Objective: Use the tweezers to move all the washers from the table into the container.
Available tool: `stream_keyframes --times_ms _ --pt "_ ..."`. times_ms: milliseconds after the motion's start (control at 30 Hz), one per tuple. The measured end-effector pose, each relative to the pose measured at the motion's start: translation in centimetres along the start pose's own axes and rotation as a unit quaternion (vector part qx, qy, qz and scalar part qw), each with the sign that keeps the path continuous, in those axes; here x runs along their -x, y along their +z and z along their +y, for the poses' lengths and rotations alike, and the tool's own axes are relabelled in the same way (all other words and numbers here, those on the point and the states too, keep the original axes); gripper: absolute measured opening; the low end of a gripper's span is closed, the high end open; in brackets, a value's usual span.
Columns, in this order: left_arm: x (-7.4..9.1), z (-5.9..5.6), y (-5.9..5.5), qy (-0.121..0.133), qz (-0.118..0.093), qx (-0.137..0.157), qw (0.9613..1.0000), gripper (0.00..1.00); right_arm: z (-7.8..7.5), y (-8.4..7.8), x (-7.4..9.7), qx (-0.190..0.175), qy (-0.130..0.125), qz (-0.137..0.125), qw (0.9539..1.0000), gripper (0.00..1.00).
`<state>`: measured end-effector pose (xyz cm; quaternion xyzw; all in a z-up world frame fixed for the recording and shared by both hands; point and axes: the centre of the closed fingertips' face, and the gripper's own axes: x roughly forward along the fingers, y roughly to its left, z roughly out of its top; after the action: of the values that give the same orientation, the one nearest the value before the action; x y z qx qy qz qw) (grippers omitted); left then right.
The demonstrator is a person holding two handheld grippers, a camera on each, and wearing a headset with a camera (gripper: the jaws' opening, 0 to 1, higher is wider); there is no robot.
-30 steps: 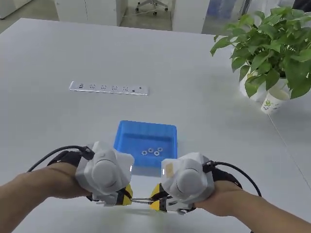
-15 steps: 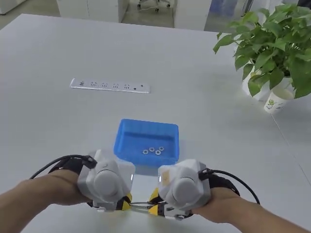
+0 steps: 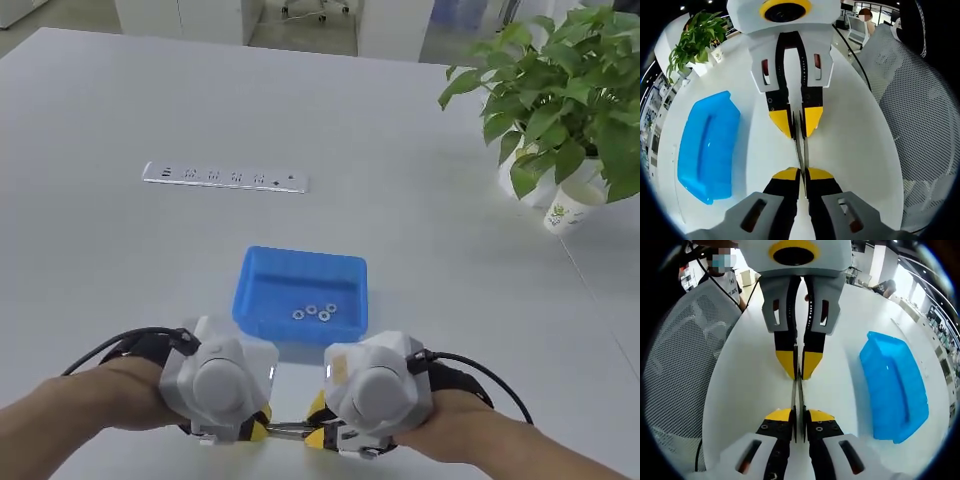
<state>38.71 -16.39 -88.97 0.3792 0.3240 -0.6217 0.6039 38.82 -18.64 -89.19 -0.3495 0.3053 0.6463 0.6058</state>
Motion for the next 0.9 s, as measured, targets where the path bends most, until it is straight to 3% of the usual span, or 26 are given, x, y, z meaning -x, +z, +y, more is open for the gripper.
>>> stream_keyframes --times_ms 333,567,733,900 --pt "0.2 0.0 -0.1 0.002 0.001 0.005 1.0000 0.14 -0.1 0.0 0.2 -0.004 -0.002 -0.001 1.0000 0.17" --pt "1.1 0.5 -0.1 0.015 -0.007 0.021 0.9996 0.21 -0.6 0.4 1.2 -0.017 -0.012 -0.006 0.9998 0.25" --pt "2.5 0.9 0.0 0.029 -0.026 0.049 0.9981 0.26 -1.0 0.7 2.3 -0.037 -0.028 -0.020 0.9987 0.29" --pt "3.8 1.2 0.0 0.047 -0.048 0.087 0.9940 0.31 -1.2 0.7 3.2 -0.052 -0.039 -0.027 0.9975 0.33"
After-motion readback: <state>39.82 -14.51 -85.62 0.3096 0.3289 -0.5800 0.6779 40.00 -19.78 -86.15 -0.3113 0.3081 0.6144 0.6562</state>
